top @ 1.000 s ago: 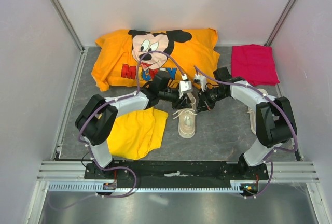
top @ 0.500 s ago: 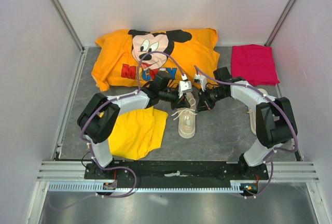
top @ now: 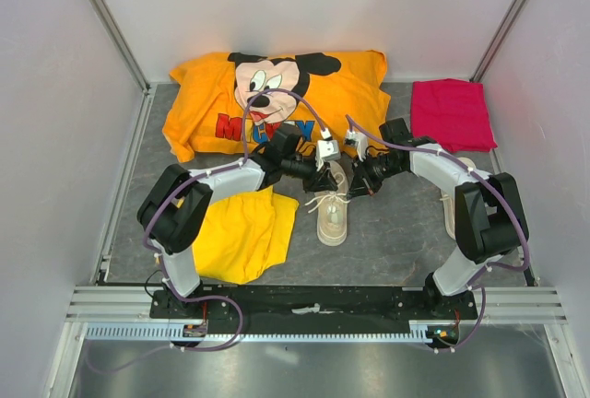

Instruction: Tie the shoes

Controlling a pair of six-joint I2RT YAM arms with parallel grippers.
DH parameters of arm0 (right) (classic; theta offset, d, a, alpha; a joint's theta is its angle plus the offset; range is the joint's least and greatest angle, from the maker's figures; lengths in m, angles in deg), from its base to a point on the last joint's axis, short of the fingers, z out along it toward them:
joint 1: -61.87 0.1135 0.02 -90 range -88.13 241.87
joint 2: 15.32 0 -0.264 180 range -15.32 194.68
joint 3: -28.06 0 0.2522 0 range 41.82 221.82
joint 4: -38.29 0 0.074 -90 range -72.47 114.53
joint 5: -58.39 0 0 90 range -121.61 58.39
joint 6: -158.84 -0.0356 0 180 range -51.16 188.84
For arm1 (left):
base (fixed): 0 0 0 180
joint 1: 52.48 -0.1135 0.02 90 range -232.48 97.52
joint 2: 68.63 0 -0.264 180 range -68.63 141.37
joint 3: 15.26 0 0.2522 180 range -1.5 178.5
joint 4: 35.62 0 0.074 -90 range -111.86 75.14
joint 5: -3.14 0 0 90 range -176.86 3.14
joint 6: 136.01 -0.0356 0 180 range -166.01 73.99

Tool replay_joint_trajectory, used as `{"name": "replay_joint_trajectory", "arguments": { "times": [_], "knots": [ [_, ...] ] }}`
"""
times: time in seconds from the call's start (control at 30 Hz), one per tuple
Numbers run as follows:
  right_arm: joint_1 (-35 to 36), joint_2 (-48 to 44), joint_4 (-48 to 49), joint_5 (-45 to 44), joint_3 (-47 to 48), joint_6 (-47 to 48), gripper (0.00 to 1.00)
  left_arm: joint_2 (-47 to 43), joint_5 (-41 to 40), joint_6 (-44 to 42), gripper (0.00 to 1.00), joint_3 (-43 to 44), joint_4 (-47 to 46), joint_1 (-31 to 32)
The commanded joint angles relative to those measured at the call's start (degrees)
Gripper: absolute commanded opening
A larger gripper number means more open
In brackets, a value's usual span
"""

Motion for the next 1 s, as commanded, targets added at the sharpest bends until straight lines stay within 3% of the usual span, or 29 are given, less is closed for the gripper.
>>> {"name": "replay_joint_trajectory", "arguments": {
  "times": [0.0, 0.1, 0.33, 0.4, 0.47, 0.67, 0.83, 0.97],
  "knots": [
    [-0.28, -2.30, 1.87, 2.13, 0.78, -0.51, 0.00, 1.00, 0.74, 0.52, 0.13, 2.83, 0.44, 0.30],
    [-0.45, -2.56, 1.95, 1.78, 0.60, -0.69, 0.00, 0.74, 0.91, 0.53, 0.02, 2.83, 1.06, 0.21],
    [-0.28, -3.26, 2.30, 1.25, -0.10, -0.69, 0.00, -0.23, 0.91, 3.78, 0.01, 2.48, -0.35, -0.84],
    [-0.45, -3.09, 2.66, 1.34, -0.10, -1.04, 0.00, 0.04, 2.22, 3.16, 0.08, 2.75, 0.18, -0.76],
    [-0.28, -2.91, 2.83, 1.77, 0.07, -1.30, 0.00, 0.65, 2.23, 3.60, 0.24, 3.09, 0.18, -0.49],
    [-0.37, -2.91, 2.92, 1.77, -0.01, -1.22, 0.00, 1.79, 0.48, 3.25, 0.31, 4.06, 1.84, -0.05],
    [-0.28, -2.82, 3.10, 1.77, 0.07, -1.39, 0.00, 3.02, 0.47, 2.29, 0.29, 5.29, 4.22, 0.12],
    [-0.28, -2.91, 3.27, 1.69, 0.08, -1.39, 0.00, 3.20, 2.31, 1.93, 0.17, 5.82, 5.27, 0.21]
  ]
}}
